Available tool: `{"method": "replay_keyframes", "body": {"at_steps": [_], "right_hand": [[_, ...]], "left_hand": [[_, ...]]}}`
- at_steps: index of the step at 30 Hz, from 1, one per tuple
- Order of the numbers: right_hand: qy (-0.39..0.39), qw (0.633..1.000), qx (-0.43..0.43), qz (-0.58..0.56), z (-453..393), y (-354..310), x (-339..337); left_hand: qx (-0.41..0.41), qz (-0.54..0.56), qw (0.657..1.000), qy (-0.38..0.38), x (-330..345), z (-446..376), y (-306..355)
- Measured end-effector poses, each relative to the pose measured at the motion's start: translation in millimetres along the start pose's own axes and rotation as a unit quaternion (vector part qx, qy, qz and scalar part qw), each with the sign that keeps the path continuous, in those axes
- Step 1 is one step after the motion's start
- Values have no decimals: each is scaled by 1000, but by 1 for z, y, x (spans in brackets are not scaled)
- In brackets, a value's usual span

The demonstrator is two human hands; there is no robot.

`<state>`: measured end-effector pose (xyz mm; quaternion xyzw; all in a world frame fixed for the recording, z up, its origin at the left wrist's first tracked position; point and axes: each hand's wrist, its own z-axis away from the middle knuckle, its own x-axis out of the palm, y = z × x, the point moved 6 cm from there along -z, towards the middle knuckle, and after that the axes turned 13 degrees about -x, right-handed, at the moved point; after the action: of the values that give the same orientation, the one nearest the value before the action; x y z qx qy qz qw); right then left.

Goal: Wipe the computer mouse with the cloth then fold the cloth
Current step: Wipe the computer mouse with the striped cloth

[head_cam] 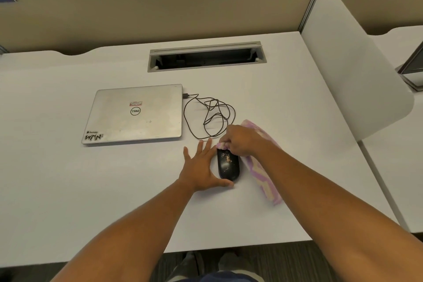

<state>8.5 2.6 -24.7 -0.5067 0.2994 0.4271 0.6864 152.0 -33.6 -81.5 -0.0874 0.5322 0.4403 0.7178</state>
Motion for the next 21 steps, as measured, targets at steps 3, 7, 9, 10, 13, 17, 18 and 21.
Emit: {"method": "replay_keyframes", "body": {"at_steps": [3, 7, 9, 10, 13, 17, 18, 21], "right_hand": [[-45, 999, -20, 22, -4, -8, 5], [-126, 991, -50, 3, -1, -16, -4], [-104, 994, -42, -4, 1, -14, -12], [-79, 996, -32, -7, 1, -12, -16], [-23, 1000, -11, 6, -2, -7, -17], [-36, 999, -1, 13, -7, -9, 0], [-40, 999, 2, 10, -7, -10, 3], [-73, 997, -6, -6, -6, -16, 5]], "left_hand": [[1, 18, 1000, -2, 1, 0, 0], [2, 14, 1000, 3, 2, -2, -3], [2, 16, 1000, 6, 4, -5, -5], [3, 18, 1000, 8, 5, -5, -4], [2, 21, 1000, 8, 4, -4, -3], [-2, 29, 1000, 0, 1, -1, -2], [-1, 32, 999, -1, 0, 0, -1], [5, 42, 999, 1, 0, 0, -1]]}}
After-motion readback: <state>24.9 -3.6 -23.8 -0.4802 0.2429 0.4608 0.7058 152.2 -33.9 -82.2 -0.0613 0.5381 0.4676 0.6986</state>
